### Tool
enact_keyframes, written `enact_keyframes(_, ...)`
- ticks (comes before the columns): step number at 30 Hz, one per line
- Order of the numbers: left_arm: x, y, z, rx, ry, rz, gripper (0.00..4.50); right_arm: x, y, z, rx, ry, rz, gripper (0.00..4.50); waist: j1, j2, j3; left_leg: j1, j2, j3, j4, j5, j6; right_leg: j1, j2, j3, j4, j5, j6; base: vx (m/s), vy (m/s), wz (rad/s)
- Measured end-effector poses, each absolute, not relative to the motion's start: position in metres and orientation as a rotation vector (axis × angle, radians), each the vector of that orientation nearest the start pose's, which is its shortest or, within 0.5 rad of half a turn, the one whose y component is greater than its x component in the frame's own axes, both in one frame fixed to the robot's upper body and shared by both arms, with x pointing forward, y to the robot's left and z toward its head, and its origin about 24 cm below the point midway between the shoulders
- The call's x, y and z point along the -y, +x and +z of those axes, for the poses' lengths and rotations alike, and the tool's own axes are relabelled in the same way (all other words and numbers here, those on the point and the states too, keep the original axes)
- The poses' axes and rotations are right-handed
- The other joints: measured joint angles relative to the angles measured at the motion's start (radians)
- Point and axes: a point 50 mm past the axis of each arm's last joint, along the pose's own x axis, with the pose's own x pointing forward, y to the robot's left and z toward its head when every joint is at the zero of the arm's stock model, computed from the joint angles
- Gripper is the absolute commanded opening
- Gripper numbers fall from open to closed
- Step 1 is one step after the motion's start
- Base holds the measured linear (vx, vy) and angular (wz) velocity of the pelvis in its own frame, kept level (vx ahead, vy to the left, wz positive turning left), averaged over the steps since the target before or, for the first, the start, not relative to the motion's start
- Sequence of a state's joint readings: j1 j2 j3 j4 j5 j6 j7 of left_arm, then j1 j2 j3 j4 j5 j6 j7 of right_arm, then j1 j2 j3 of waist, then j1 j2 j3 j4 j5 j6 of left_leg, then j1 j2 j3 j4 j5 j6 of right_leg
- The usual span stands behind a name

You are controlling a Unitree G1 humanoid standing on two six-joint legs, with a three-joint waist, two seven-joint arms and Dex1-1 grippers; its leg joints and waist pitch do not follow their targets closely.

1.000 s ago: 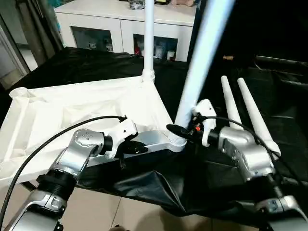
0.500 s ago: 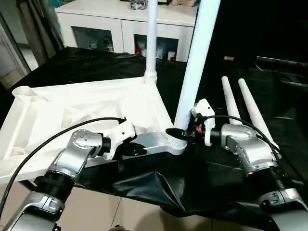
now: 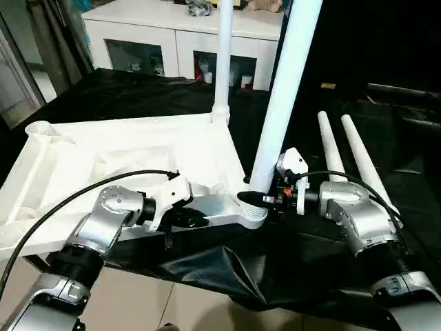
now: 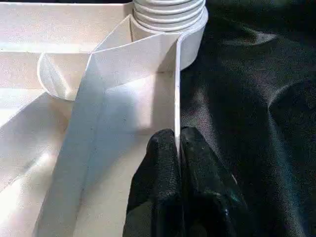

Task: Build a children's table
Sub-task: Rotate table base

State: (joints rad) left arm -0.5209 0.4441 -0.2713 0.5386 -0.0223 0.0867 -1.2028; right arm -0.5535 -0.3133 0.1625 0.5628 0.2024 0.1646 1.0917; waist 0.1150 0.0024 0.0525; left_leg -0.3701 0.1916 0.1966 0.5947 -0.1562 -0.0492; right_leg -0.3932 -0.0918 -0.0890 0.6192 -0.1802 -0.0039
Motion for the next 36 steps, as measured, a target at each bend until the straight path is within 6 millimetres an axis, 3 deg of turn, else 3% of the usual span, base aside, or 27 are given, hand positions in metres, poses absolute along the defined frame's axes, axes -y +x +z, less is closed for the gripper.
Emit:
enact_keyframes(3, -0.158, 0.310, 0.045, -0.462, 0.392, -1.257, 0.00, 0.128, 0.326, 0.058, -0.281, -0.057, 1.119, 1.92, -0.004, 0.000, 0.000, 0.006, 0.000, -0.001, -0.004, 0.000, 0.000, 0.006, 0.000, -0.004, -0.007, 0.000, 0.000, 0.000, 0.000, 0.00)
enact_keyframes(9, -0.150, 0.320, 0.044, -0.462, 0.391, -1.173, 0.00, 0.125, 0.341, 0.055, -0.276, -0.048, 0.952, 1.91, -0.017, 0.001, 0.002, 0.006, 0.000, -0.011, -0.005, 0.000, 0.000, 0.010, 0.000, -0.015, -0.027, 0.000, 0.001, 0.000, 0.000, 0.00)
enact_keyframes(14, -0.135, 0.335, 0.043, -0.493, 0.359, -1.060, 0.00, 0.117, 0.357, 0.053, -0.298, -0.018, 0.734, 1.91, -0.029, 0.005, 0.005, 0.004, -0.001, -0.021, -0.004, 0.000, 0.000, 0.015, -0.003, -0.030, -0.048, 0.000, 0.000, 0.000, 0.000, 0.00)
enact_keyframes(19, -0.112, 0.346, 0.043, -0.541, 0.300, -0.944, 0.00, 0.109, 0.371, 0.053, -0.321, 0.010, 0.516, 1.91, -0.031, 0.012, 0.011, 0.006, -0.001, -0.023, -0.011, -0.001, 0.000, 0.019, -0.003, -0.039, -0.059, -0.001, 0.000, 0.000, 0.000, 0.00)
enact_keyframes(20, -0.108, 0.348, 0.043, -0.544, 0.293, -0.925, 0.00, 0.107, 0.372, 0.053, -0.329, 0.015, 0.477, 1.91, -0.029, 0.014, 0.013, 0.007, 0.000, -0.020, -0.017, -0.001, 0.000, 0.019, -0.002, -0.037, -0.054, -0.003, -0.003, 0.000, 0.000, 0.00)
enact_keyframes(21, -0.106, 0.349, 0.043, -0.552, 0.289, -0.913, 0.00, 0.107, 0.374, 0.052, -0.337, 0.021, 0.450, 1.91, -0.021, 0.013, 0.015, 0.004, 0.001, -0.012, -0.026, 0.000, 0.000, 0.016, -0.002, -0.032, -0.027, -0.026, -0.017, -0.081, -0.036, 0.06)
enact_keyframes(22, -0.100, 0.351, 0.044, -0.560, 0.293, -0.896, 0.00, 0.106, 0.377, 0.054, -0.338, 0.029, 0.406, 1.91, -0.009, 0.002, 0.017, 0.008, 0.003, 0.014, -0.034, 0.000, 0.000, -0.004, -0.003, -0.017, 0.033, -0.088, -0.036, -0.068, -0.096, 0.25)
enact_keyframes(23, -0.096, 0.352, 0.044, -0.563, 0.298, -0.881, 0.00, 0.106, 0.378, 0.053, -0.348, 0.032, 0.376, 1.91, 0.006, -0.032, 0.017, 0.031, 0.000, 0.054, -0.036, -0.005, -0.003, -0.033, -0.004, 0.026, 0.058, -0.114, -0.032, -0.068, -0.096, 0.25)
enact_keyframes(24, -0.096, 0.352, 0.043, -0.568, 0.296, -0.874, 0.00, 0.104, 0.378, 0.053, -0.358, 0.029, 0.358, 1.91, 0.008, -0.044, 0.022, 0.033, 0.000, 0.055, 0.001, -0.020, -0.011, -0.040, 0.000, 0.039, 0.065, -0.104, -0.019, 0.029, -0.165, 0.30)
enact_keyframes(25, -0.094, 0.351, 0.043, -0.574, 0.287, -0.876, 0.00, 0.102, 0.380, 0.054, -0.358, 0.027, 0.340, 1.91, 0.029, -0.035, 0.022, 0.042, -0.010, -0.001, 0.086, -0.063, 0.004, -0.035, 0.005, 0.034, 0.063, -0.101, -0.013, 0.134, -0.098, -0.16)
enact_keyframes(26, -0.091, 0.351, 0.043, -0.577, 0.277, -0.877, 0.00, 0.102, 0.381, 0.055, -0.357, 0.026, 0.327, 1.91, 0.035, -0.026, 0.018, 0.059, -0.032, -0.043, 0.096, -0.074, 0.018, -0.030, 0.005, 0.022, 0.053, -0.100, -0.012, 0.134, -0.098, -0.16)
enact_keyframes(27, -0.088, 0.352, 0.044, -0.578, 0.276, -0.872, 0.00, 0.103, 0.382, 0.056, -0.356, 0.028, 0.312, 1.91, 0.037, -0.017, 0.013, 0.081, -0.046, -0.054, 0.052, -0.109, -0.020, -0.030, 0.008, 0.017, 0.039, -0.099, -0.010, 0.098, 0.002, -0.12)
enact_keyframes(28, -0.087, 0.353, 0.044, -0.575, 0.277, -0.861, 0.00, 0.103, 0.382, 0.057, -0.357, 0.031, 0.298, 1.91, 0.031, -0.025, 0.014, 0.089, -0.043, -0.044, 0.015, -0.099, -0.026, -0.026, 0.016, 0.023, 0.012, -0.096, -0.010, -0.024, -0.044, 0.28)
enact_keyframes(29, -0.088, 0.353, 0.045, -0.576, 0.279, -0.856, 0.00, 0.102, 0.382, 0.057, -0.358, 0.033, 0.298, 1.91, 0.024, -0.026, 0.012, 0.089, -0.039, -0.037, 0.001, -0.089, -0.025, -0.023, 0.019, 0.023, -0.007, -0.076, -0.034, -0.024, -0.044, 0.28)
enact_keyframes(31, -0.089, 0.353, 0.045, -0.576, 0.280, -0.854, 0.00, 0.100, 0.383, 0.057, -0.358, 0.034, 0.299, 1.91, 0.012, -0.028, 0.014, 0.087, -0.038, -0.025, 0.009, -0.077, -0.025, -0.017, 0.013, 0.024, -0.020, -0.003, -0.060, 0.000, 0.000, 0.00)
enact_keyframes(33, -0.090, 0.353, 0.044, -0.582, 0.278, -0.852, 0.00, 0.100, 0.382, 0.056, -0.364, 0.036, 0.299, 1.91, -0.001, -0.028, 0.014, 0.092, -0.035, -0.026, 0.007, -0.077, -0.025, -0.011, 0.013, 0.019, -0.026, 0.001, -0.052, 0.000, 0.000, 0.00)
enact_keyframes(36, -0.091, 0.354, 0.045, -0.577, 0.283, -0.849, 0.00, 0.098, 0.384, 0.059, -0.365, 0.033, 0.303, 1.91, -0.006, -0.021, 0.012, 0.086, -0.029, -0.029, -0.005, -0.077, -0.025, -0.008, 0.013, 0.002, -0.048, 0.001, -0.050, 0.000, 0.000, 0.00)
